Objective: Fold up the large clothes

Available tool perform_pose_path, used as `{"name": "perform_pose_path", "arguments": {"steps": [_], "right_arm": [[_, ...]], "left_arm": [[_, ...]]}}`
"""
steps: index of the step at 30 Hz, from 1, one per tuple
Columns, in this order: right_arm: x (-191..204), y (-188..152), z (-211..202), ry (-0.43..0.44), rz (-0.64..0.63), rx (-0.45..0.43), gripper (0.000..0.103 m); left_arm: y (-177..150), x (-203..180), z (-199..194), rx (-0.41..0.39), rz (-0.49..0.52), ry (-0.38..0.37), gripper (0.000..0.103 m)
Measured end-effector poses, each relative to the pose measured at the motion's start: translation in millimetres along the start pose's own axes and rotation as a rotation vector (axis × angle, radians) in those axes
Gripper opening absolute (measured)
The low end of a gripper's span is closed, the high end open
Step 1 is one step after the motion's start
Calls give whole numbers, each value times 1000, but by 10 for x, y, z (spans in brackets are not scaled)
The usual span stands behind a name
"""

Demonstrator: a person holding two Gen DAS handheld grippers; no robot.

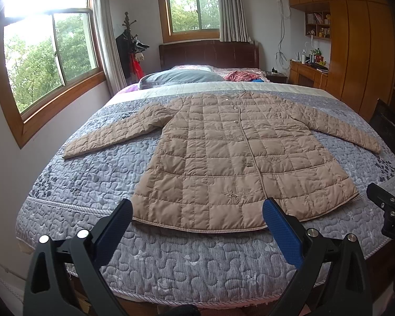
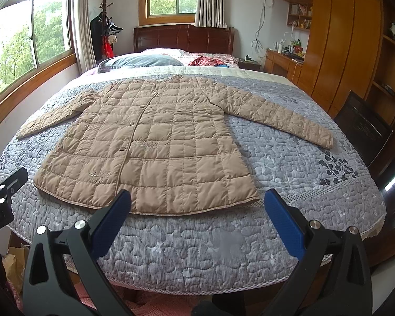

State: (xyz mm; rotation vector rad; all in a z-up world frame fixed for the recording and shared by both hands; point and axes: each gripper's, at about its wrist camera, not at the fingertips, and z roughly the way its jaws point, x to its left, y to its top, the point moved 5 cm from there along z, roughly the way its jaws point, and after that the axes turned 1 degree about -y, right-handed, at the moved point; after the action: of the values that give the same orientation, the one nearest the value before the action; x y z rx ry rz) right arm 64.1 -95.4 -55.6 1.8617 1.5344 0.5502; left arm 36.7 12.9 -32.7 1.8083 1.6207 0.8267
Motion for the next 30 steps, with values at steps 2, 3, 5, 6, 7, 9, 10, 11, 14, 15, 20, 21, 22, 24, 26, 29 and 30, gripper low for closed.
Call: {"name": "perform_pose_path", "arguments": {"steps": [2, 3, 5, 6, 7, 9, 10, 11, 14, 15, 20, 21, 22, 24, 26, 29, 30], "right_arm": [[-4, 4, 3, -1, 0, -1, 100], [-2, 5, 4, -1, 0, 0, 100], [0, 3, 4, -1, -1, 0, 100], [-1, 4, 5, -2, -1, 0, 100], [-1, 6, 6, -2, -1, 0, 100], [15, 5, 13, -2, -1, 1, 100], [10, 7, 15, -3, -2, 0, 100], [9, 8, 16, -3, -2, 1, 100], [10, 10, 18, -2, -1, 1, 100], [6, 12, 19, -3, -2, 1, 100], [49, 17, 49, -3, -2, 1, 100], [58, 18, 55, -3, -2, 2, 100], [66, 18, 61, -4, -2, 2, 100], [58, 22, 63, -3, -2, 3, 100], [63, 34, 81, -1, -2, 7, 100], [56, 70, 120, 4, -6, 14, 100], [52, 88, 135, 8, -8, 16, 100]], "left_arm": [[-8, 19, 0, 1, 0, 0, 99], [13, -51, 4, 1, -1, -1, 99], [13, -51, 3, 1, -2, 0, 99], [11, -43, 3, 0, -3, 0, 99], [10, -34, 2, 0, -3, 0, 99], [5, -16, 2, 1, -4, -1, 99], [1, -6, 1, 1, -4, 0, 99], [-3, 3, 1, 2, -4, -1, 99], [0, -38, 13, 4, -1, -3, 99], [-2, -29, 12, 4, -1, -2, 99], [0, -24, 48, 4, -2, 0, 99], [3, -14, 60, 4, -2, 2, 99], [2, -5, 69, 5, -3, 2, 99], [8, -1, 84, 7, -3, 3, 99], [20, 14, 129, 13, -6, 6, 99], [48, 6, 179, 22, -7, 10, 99], [56, 5, 209, 27, -6, 12, 99]]}}
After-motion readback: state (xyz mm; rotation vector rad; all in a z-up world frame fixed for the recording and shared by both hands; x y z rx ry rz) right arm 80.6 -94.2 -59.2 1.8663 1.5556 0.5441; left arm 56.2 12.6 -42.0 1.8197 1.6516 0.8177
